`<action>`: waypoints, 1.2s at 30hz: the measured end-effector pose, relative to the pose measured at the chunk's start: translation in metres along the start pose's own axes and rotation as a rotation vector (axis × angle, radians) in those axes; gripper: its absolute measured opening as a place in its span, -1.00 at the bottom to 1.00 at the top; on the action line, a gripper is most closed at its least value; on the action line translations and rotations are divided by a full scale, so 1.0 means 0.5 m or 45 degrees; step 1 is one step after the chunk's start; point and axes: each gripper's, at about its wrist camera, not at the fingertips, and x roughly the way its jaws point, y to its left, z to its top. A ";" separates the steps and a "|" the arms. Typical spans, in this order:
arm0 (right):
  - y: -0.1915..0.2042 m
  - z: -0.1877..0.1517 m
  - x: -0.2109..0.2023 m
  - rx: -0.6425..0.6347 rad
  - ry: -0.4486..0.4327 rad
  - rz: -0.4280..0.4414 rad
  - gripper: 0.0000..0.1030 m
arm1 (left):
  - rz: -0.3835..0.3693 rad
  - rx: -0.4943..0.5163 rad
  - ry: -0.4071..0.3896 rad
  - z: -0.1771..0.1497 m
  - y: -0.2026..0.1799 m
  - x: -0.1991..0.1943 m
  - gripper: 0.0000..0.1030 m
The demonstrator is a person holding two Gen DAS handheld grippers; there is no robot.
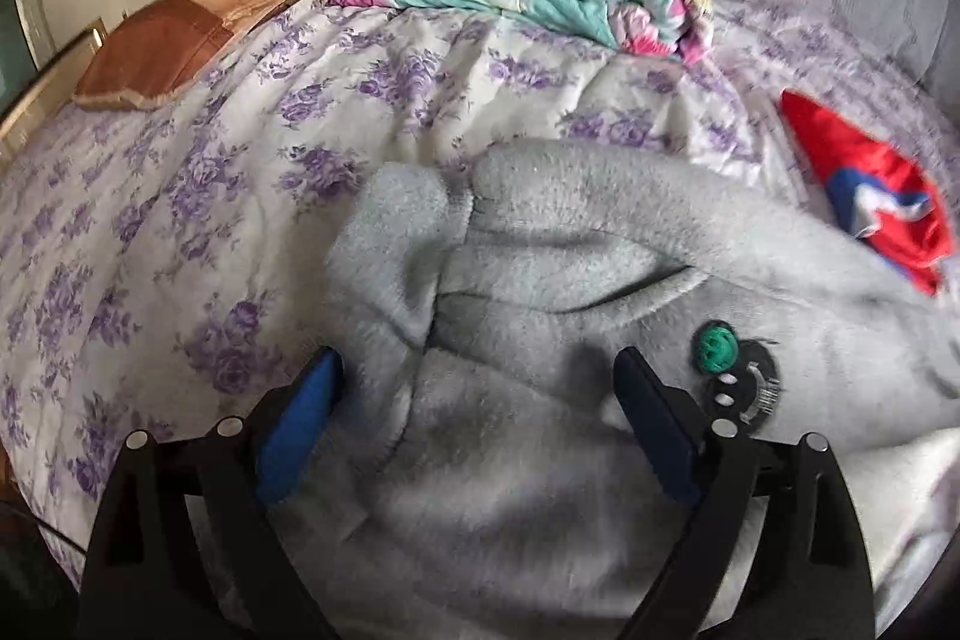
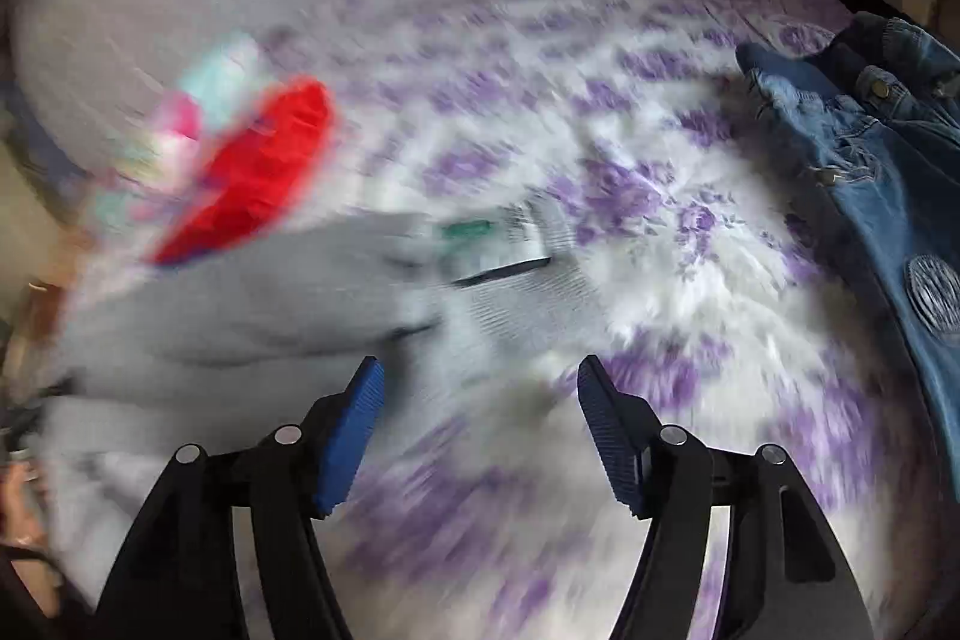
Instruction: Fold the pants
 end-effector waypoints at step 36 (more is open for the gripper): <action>-0.032 -0.314 -0.351 -0.093 -0.240 -0.103 0.54 | -0.158 -0.031 0.005 -0.265 0.102 -0.227 0.79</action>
